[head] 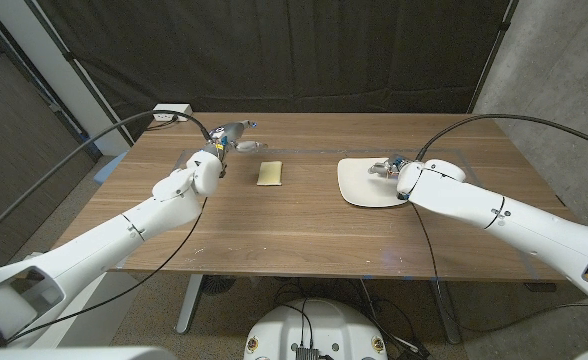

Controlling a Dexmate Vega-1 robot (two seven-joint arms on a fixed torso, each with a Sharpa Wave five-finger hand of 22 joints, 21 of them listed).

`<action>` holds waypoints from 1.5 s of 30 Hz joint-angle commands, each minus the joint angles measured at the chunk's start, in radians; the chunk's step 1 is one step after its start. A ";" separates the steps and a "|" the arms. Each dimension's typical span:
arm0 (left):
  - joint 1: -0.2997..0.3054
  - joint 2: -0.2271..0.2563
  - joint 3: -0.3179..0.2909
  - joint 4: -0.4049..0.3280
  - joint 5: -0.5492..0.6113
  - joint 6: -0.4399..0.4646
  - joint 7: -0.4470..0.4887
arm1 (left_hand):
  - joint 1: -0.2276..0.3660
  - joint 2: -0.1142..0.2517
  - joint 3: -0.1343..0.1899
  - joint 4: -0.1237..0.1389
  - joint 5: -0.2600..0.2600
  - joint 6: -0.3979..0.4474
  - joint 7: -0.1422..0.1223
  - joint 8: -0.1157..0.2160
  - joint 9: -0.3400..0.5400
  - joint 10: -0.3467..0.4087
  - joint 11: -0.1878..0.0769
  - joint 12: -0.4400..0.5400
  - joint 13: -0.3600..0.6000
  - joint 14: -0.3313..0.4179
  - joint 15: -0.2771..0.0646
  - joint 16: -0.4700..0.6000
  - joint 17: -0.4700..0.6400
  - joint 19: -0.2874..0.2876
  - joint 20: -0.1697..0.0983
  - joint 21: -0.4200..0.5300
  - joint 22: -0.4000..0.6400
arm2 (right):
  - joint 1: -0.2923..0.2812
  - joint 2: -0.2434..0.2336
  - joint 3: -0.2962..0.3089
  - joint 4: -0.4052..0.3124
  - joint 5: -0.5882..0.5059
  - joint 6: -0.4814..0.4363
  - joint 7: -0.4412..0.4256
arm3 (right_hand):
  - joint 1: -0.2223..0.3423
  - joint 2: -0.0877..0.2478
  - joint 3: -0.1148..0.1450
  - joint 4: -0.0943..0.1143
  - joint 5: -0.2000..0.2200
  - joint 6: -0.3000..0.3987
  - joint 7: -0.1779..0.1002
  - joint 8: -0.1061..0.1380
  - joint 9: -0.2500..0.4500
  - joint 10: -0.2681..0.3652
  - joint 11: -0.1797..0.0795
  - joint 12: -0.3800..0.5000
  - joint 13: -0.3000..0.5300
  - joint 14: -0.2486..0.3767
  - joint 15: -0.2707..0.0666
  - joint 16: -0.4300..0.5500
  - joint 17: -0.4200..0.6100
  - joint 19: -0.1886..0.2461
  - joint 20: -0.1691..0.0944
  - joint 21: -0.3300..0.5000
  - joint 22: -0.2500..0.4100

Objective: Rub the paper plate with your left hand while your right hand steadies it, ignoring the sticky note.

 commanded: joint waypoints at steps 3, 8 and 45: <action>-0.024 0.002 0.053 -0.035 0.162 0.110 -0.096 | -0.026 0.005 -0.010 0.014 0.000 0.022 0.008 0.002 0.004 0.036 0.011 0.013 0.006 0.037 -0.009 0.016 0.009 0.021 -0.001 0.012 0.001 | 0.074 0.003 -0.069 0.019 0.023 -0.067 0.046 | -0.004 0.005 -0.008 0.004 -0.002 0.014 0.004 0.005 0.005 0.005 -0.013 0.004 0.004 -0.021 -0.022 0.000 0.004 -0.015 -0.004 -0.008 0.002; -0.039 0.002 0.070 -0.043 0.194 0.135 -0.156 | -0.026 0.006 -0.014 0.018 0.001 0.055 0.021 0.007 0.003 0.074 0.001 0.024 0.005 0.087 -0.017 0.030 0.011 0.078 -0.003 0.033 -0.001 | 0.089 -0.002 -0.082 0.022 0.035 -0.073 0.053 | -0.009 0.009 -0.013 0.008 -0.001 0.022 0.008 0.006 0.004 -0.011 0.002 -0.003 0.004 -0.038 -0.020 -0.001 0.005 -0.028 -0.005 -0.015 0.002; -0.104 -0.063 0.158 0.024 0.359 0.131 -0.365 | 0.022 -0.068 -0.053 0.000 0.011 0.102 0.043 -0.022 0.000 0.145 0.030 0.012 -0.012 0.199 -0.030 -0.005 -0.048 0.264 -0.025 0.081 -0.015 | 0.054 -0.007 -0.036 0.042 0.072 -0.045 -0.012 | -0.018 0.023 -0.025 0.013 0.000 0.030 0.012 0.004 0.005 -0.031 0.022 -0.007 0.005 -0.055 -0.018 0.008 0.003 -0.033 -0.007 -0.023 0.002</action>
